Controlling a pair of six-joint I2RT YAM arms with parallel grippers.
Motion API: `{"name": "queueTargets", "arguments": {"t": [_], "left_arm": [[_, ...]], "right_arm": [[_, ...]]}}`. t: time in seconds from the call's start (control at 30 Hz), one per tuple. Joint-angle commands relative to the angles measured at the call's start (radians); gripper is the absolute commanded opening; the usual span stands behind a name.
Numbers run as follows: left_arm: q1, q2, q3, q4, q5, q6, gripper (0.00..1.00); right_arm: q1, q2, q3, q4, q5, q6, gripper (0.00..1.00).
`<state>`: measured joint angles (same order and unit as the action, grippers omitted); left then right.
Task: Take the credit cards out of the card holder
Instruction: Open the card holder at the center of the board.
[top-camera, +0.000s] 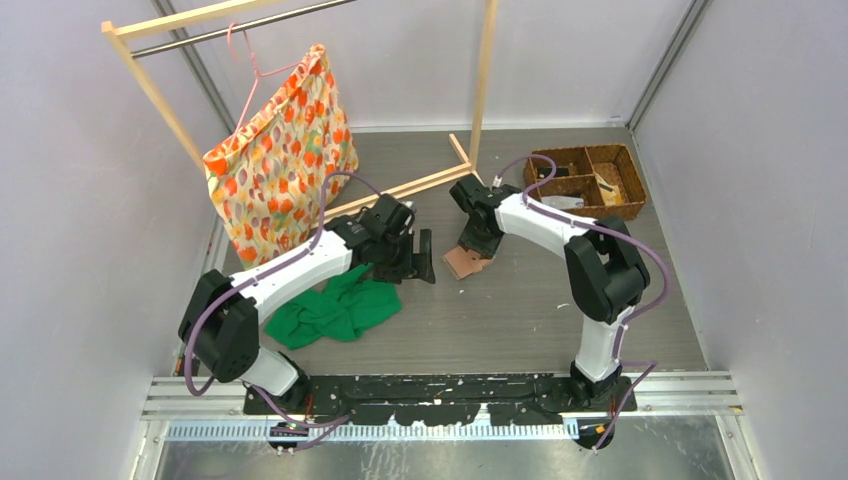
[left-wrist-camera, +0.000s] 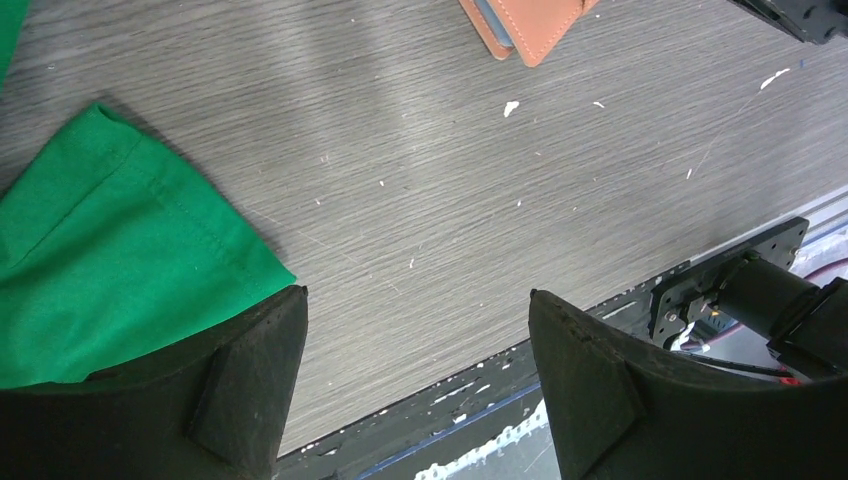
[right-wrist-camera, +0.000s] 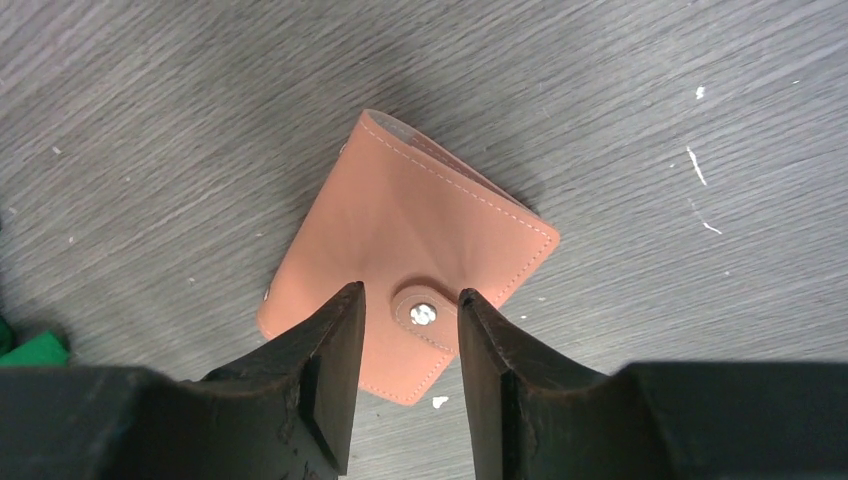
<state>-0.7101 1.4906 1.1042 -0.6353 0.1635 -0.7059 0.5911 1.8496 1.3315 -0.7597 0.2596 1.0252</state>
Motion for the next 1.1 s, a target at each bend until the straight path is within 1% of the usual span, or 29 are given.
{"name": "queueTargets", "arguments": {"t": [0.0,0.13,0.17,0.23,0.43,0.5,0.57,0.6,0.73,0.9,1.07], "left_arm": [[0.006,-0.039,0.000,-0.021,-0.046,-0.008,0.83],[0.006,-0.050,0.002,-0.023,-0.052,-0.003,0.83],[0.006,-0.049,0.001,-0.027,-0.052,-0.001,0.83],[0.005,-0.046,0.000,-0.036,-0.065,-0.003,0.83],[0.004,-0.072,-0.027,-0.020,-0.103,-0.025,0.84],[0.004,-0.070,-0.028,-0.022,-0.103,-0.026,0.84],[0.004,-0.063,-0.025,-0.028,-0.100,-0.026,0.84],[0.004,-0.059,-0.023,-0.028,-0.100,-0.025,0.84],[0.004,-0.048,-0.022,-0.021,-0.089,-0.026,0.84],[0.004,-0.012,-0.004,-0.016,-0.056,-0.021,0.84],[-0.001,0.037,0.033,-0.004,-0.014,-0.013,0.84]], "right_arm": [[0.012,0.039,0.037,-0.039,0.036,0.076,0.44],[0.015,0.075,0.034,-0.050,0.057,0.091,0.44],[0.016,0.080,0.031,-0.051,0.059,0.091,0.42],[0.026,0.085,0.014,-0.050,0.068,0.104,0.33],[0.052,0.046,-0.037,-0.039,0.075,0.105,0.23],[0.053,0.005,-0.077,0.001,0.060,0.090,0.17],[0.053,-0.055,-0.142,0.064,0.043,0.077,0.02],[0.054,-0.084,-0.168,0.080,0.040,0.071,0.01],[0.053,-0.206,-0.294,0.195,-0.021,0.005,0.01],[0.054,-0.370,-0.439,0.321,-0.114,-0.131,0.01],[0.053,-0.506,-0.574,0.445,-0.235,-0.229,0.00]]}}
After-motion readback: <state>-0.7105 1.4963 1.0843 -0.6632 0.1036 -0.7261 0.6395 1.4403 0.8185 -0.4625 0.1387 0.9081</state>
